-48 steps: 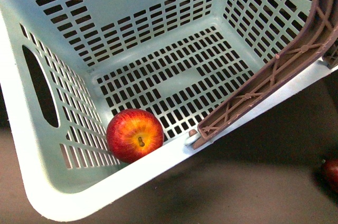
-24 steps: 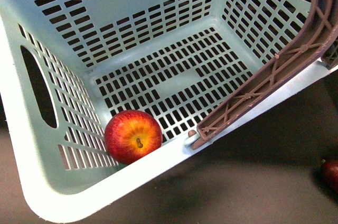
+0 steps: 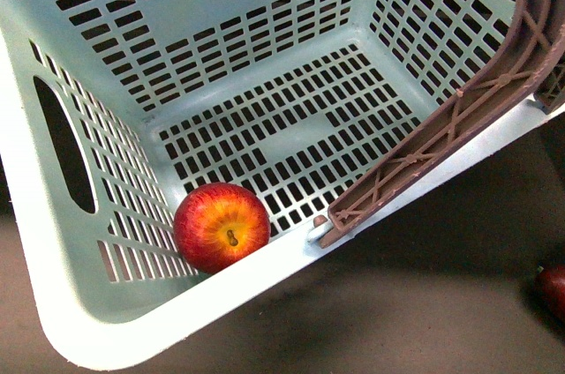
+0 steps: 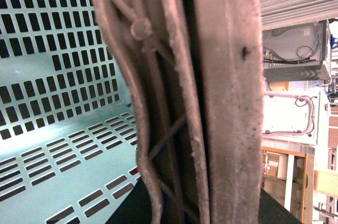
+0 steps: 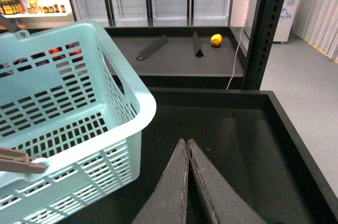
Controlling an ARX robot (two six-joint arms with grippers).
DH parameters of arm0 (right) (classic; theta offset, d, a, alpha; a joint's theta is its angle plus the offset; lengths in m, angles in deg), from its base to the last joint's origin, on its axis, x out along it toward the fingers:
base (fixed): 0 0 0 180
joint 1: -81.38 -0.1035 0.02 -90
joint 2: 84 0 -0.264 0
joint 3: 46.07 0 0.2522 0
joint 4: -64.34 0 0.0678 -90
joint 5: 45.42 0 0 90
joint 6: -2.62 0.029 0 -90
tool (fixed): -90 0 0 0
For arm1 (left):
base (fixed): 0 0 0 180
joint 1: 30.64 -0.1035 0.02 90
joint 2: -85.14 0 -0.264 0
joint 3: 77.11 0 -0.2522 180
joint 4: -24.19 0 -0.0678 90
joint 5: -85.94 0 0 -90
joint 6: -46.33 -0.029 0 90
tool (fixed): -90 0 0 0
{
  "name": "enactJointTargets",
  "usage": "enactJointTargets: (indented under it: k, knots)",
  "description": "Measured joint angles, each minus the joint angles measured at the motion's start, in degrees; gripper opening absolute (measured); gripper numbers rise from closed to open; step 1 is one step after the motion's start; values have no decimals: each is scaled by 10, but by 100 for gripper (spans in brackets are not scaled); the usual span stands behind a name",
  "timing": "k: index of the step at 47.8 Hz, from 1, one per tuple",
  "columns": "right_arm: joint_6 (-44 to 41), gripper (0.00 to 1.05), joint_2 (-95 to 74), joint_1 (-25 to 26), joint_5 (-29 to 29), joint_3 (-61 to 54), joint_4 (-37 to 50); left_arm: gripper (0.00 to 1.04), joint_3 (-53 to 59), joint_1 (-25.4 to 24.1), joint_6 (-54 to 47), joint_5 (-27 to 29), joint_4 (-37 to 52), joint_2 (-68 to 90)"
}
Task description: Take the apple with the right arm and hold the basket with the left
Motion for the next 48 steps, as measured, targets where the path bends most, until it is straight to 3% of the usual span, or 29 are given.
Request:
enactJointTargets:
  k: [8, 20, 32, 39, 44, 48]
  knots:
    - [0, 2, 4, 0, 0, 0, -2, 17, 0, 0, 2, -1, 0, 0]
    - [0, 53, 4, 0, 0, 0, -2, 17, 0, 0, 0, 0, 0, 0]
    - [0, 98, 4, 0, 0, 0, -2, 16, 0, 0, 0, 0, 0, 0]
    - [0, 96, 4, 0, 0, 0, -2, 16, 0, 0, 1, 4, 0, 0]
    - [0, 96, 4, 0, 0, 0, -2, 16, -4, 10, 118, 162, -19, 0]
    - [0, 96, 5, 0, -1, 0, -3, 16, 0, -15, 209, 207, -18, -5]
